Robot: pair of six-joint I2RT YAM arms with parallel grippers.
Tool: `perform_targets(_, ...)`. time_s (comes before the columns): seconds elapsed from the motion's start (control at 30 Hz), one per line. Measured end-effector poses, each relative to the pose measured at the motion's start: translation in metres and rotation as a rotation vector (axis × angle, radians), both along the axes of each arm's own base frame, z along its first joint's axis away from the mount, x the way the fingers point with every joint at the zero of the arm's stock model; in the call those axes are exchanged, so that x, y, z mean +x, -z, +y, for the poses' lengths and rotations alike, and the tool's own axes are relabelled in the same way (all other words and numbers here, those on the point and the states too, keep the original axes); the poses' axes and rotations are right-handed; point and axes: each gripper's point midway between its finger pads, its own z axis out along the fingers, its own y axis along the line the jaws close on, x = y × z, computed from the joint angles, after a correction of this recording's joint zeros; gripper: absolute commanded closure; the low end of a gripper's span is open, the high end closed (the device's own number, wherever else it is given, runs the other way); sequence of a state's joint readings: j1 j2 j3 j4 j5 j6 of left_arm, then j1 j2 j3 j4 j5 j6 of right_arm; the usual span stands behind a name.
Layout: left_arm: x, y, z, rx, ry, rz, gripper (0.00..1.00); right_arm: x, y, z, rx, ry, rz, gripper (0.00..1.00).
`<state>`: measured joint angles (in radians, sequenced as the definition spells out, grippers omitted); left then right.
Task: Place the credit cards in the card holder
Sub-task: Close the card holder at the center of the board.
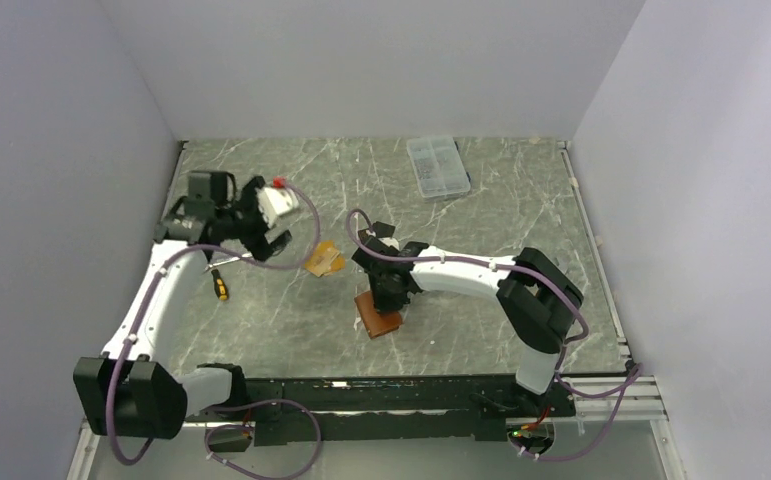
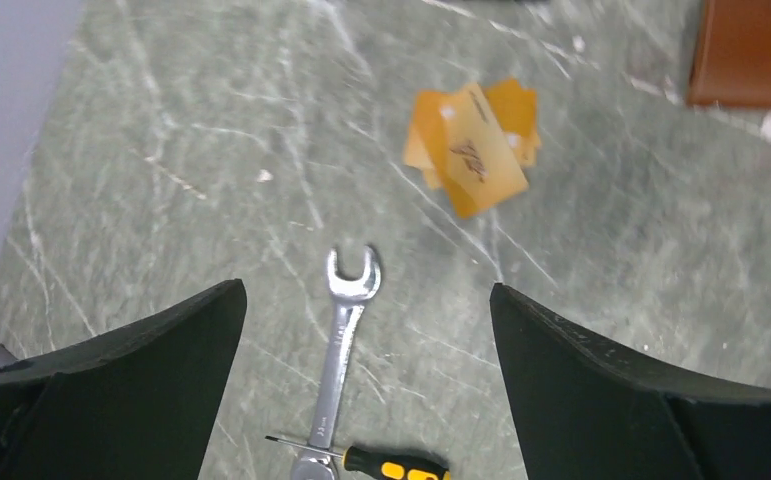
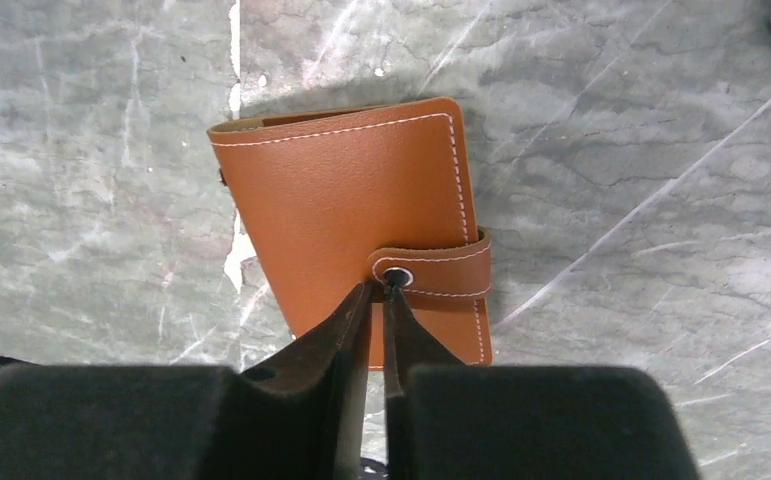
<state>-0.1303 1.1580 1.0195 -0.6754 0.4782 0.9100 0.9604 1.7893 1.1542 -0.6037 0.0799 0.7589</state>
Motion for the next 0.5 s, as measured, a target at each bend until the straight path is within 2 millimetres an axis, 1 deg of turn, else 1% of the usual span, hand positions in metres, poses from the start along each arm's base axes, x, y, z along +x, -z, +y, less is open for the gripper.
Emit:
perform_targets(0.03,0.007,-0.012,0.006,-0.042,-0.031,0.002,0.01,0.0,-0.001,0.001,0.002,0.003,0.002,0.75)
perform_targets(0.1,0.018,-0.035,0.017,-0.116,-0.091,-0.006,0.01,0.001,-0.005,0.004,0.01,0.009,0.002,0.67)
perform_targets(0.17,0.023,-0.05,0.026,-0.173,-0.147,-0.012,0.01,0.004,-0.014,0.011,0.032,0.007,-0.012,0.56)
perform_targets(0.2,0.024,-0.058,0.03,-0.204,-0.184,-0.015,0.01,0.007,-0.021,0.016,0.051,0.008,-0.026,0.52)
perform_targets(0.23,0.024,-0.061,0.032,-0.222,-0.205,-0.014,0.01,0.01,-0.03,0.021,0.073,0.005,-0.042,0.47)
perform_targets(0.3,0.021,-0.066,0.032,-0.271,-0.244,0.004,0.01,0.017,-0.052,0.031,0.123,-0.002,-0.084,0.38)
perform_targets(0.33,0.02,-0.068,0.032,-0.296,-0.26,0.015,0.01,0.022,-0.066,0.037,0.155,-0.007,-0.114,0.35)
perform_targets(0.37,0.019,-0.07,0.032,-0.324,-0.275,0.028,0.01,0.027,-0.079,0.042,0.183,-0.014,-0.142,0.33)
perform_targets(0.43,0.019,-0.072,0.036,-0.38,-0.316,0.056,0.01,0.038,-0.111,0.051,0.241,-0.032,-0.209,0.32)
perform_targets(0.5,0.02,-0.072,0.047,-0.446,-0.39,0.099,0.01,0.049,-0.142,0.057,0.294,-0.047,-0.273,0.31)
